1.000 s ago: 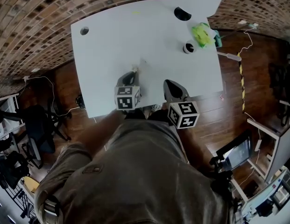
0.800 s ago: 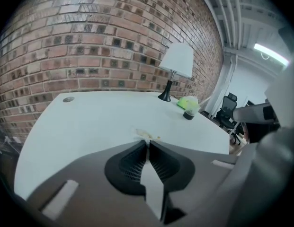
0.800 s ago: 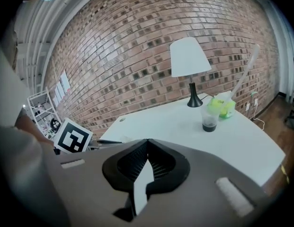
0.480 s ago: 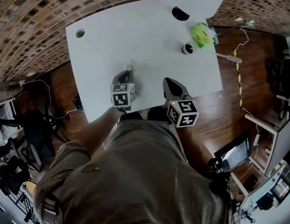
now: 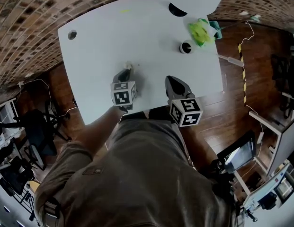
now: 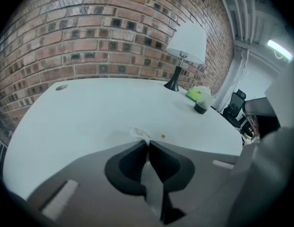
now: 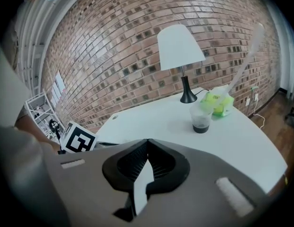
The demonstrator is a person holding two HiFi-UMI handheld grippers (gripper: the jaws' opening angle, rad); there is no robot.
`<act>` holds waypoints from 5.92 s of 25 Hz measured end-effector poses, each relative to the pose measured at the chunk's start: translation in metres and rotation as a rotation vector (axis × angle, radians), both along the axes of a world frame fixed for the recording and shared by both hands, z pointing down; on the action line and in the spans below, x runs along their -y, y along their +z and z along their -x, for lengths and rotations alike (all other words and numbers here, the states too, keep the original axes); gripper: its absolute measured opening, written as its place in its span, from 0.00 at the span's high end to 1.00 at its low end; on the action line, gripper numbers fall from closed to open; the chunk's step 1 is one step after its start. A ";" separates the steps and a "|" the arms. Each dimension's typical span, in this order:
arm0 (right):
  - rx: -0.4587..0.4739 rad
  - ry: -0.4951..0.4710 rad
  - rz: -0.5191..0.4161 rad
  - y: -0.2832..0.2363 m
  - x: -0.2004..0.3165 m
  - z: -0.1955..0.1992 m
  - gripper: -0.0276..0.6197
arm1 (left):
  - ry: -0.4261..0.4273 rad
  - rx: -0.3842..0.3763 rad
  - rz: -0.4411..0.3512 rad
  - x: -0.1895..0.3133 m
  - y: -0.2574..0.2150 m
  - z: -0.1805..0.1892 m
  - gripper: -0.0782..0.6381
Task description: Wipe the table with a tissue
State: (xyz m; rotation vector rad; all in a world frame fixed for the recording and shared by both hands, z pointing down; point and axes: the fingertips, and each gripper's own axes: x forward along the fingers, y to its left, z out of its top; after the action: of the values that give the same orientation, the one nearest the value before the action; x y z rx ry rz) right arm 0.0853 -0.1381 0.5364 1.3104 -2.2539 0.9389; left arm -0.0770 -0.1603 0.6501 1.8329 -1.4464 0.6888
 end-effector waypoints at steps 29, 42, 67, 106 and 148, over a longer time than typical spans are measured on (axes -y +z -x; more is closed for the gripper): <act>0.009 0.000 -0.012 -0.006 0.001 -0.007 0.94 | 0.058 -0.026 0.029 0.006 -0.002 -0.024 0.86; 0.019 -0.016 -0.027 -0.011 0.000 0.012 0.94 | -0.038 0.029 0.032 0.006 -0.003 0.033 0.86; 0.041 -0.059 -0.040 -0.014 -0.007 0.021 0.94 | -0.005 0.004 0.066 -0.029 0.000 0.022 0.86; 0.051 -0.206 -0.090 -0.023 -0.073 0.045 0.94 | -0.024 -0.016 -0.261 -0.113 -0.091 0.018 0.89; 0.037 -0.215 -0.221 -0.066 -0.120 0.098 0.94 | 0.017 -0.139 -0.429 -0.147 -0.162 0.043 0.89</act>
State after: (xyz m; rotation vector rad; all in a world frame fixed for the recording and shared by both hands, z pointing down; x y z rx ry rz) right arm -0.0126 -0.0179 0.4701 1.1127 -2.5247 0.6601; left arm -0.1201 -0.0137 0.4878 2.1669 -1.5731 0.2601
